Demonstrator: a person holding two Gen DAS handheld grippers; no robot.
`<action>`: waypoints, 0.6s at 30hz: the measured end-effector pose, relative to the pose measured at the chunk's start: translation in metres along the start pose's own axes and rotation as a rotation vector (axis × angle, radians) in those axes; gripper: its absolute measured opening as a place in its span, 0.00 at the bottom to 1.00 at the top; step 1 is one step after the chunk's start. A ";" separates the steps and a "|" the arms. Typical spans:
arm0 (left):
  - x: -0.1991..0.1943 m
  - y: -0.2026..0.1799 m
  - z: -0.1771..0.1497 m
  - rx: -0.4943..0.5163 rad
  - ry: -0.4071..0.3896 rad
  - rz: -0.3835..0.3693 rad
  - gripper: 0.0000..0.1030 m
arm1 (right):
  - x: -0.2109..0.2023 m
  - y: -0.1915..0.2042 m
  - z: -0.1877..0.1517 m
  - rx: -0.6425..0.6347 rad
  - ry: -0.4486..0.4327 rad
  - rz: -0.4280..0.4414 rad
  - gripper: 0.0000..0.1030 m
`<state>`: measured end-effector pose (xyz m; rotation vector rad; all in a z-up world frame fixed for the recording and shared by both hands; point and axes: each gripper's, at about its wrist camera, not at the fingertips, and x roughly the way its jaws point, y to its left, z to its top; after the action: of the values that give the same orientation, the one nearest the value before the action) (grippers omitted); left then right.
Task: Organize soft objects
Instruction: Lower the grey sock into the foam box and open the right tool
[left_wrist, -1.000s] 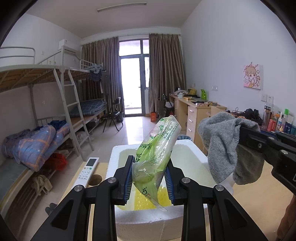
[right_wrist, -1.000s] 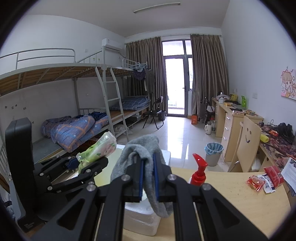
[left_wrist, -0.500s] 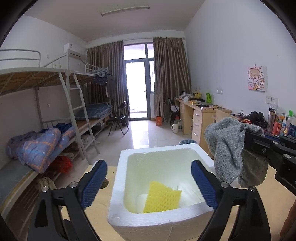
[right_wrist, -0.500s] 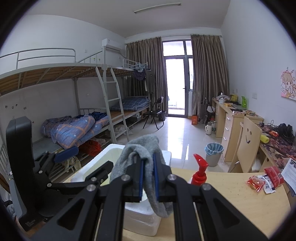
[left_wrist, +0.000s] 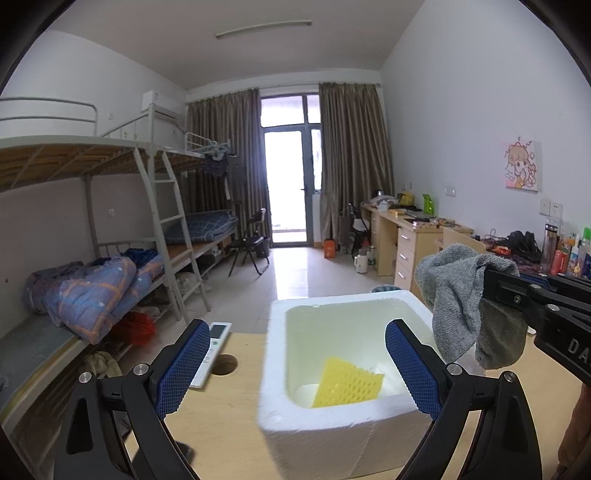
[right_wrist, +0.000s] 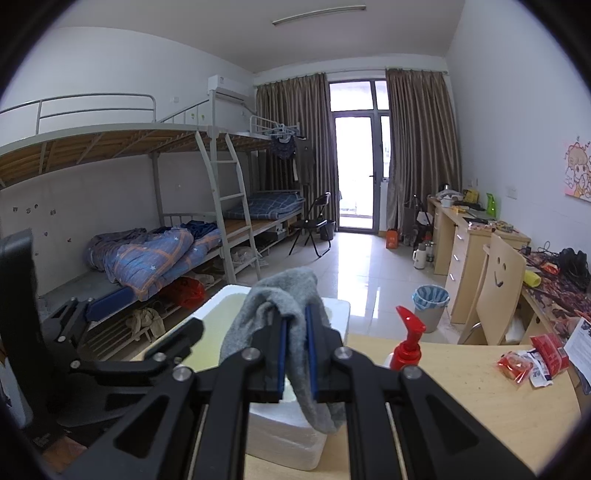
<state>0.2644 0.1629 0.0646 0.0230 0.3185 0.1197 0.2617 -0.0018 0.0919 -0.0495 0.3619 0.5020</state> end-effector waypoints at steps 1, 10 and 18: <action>-0.004 0.002 0.000 -0.001 -0.005 0.007 0.93 | 0.000 0.002 0.000 -0.001 -0.001 0.005 0.12; -0.027 0.029 -0.005 -0.026 -0.018 0.070 0.94 | 0.008 0.020 0.003 -0.023 0.009 0.060 0.12; -0.042 0.047 -0.010 -0.048 -0.023 0.119 0.94 | 0.016 0.031 0.007 -0.039 0.016 0.091 0.12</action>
<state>0.2167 0.2045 0.0701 -0.0042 0.2915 0.2446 0.2616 0.0337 0.0939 -0.0752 0.3711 0.5988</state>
